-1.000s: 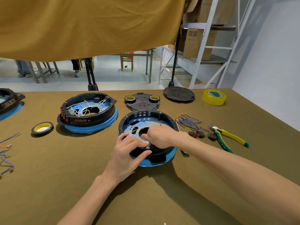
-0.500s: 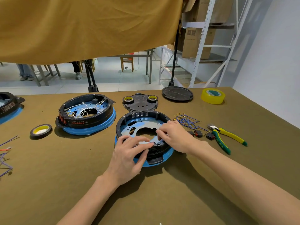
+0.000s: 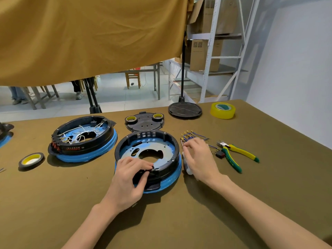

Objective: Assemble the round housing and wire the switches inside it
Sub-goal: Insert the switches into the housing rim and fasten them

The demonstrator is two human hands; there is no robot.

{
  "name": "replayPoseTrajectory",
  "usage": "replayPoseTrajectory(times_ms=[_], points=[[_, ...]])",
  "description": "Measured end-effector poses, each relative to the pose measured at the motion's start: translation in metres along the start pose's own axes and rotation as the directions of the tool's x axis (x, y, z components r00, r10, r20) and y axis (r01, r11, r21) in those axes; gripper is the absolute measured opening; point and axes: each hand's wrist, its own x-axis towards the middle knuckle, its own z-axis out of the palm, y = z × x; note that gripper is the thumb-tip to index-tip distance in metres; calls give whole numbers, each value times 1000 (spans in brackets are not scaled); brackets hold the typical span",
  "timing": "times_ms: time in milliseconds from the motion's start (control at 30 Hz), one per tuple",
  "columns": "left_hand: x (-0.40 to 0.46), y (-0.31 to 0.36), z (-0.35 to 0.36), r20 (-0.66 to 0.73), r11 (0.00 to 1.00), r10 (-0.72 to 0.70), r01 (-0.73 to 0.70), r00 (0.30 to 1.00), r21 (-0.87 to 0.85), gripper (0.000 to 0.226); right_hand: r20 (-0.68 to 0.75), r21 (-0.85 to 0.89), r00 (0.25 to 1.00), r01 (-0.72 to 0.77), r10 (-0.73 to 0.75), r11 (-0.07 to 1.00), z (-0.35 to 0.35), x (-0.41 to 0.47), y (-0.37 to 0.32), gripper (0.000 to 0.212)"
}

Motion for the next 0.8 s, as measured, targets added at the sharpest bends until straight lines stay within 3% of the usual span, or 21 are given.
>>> replayPoseTrajectory(times_ms=[100, 167, 300, 433, 533, 633, 800], points=[[11, 13, 6, -41, 998, -26, 28, 999, 52, 15, 14, -146, 974, -224, 228, 964, -6, -2, 17, 21], [24, 25, 14, -10, 994, -63, 64, 998, 91, 21, 83, -233, 952, -268, 293, 935, -5, -4, 23, 27], [43, 34, 27, 207, 970, -106, 56, 973, 237, 45, 189, -286, 931, -251, 312, 925, 0, -5, 26, 37], [45, 16, 13, 330, 982, -42, -22, 943, 190, 37, 207, -278, 922, -265, 327, 923, -2, -2, 31, 33], [49, -3, -11, 419, 975, -104, 8, 902, 224, 34, 171, -181, 937, -274, 304, 945, -8, -3, 36, 20], [44, -7, -18, 383, 929, -166, 14, 909, 370, 34, 160, -148, 950, -246, 268, 958, -12, -8, 40, 22], [50, 29, 28, 307, 924, -230, 109, 923, 366, 55, 105, -140, 959, -246, 262, 959, -6, -10, 40, 33]])
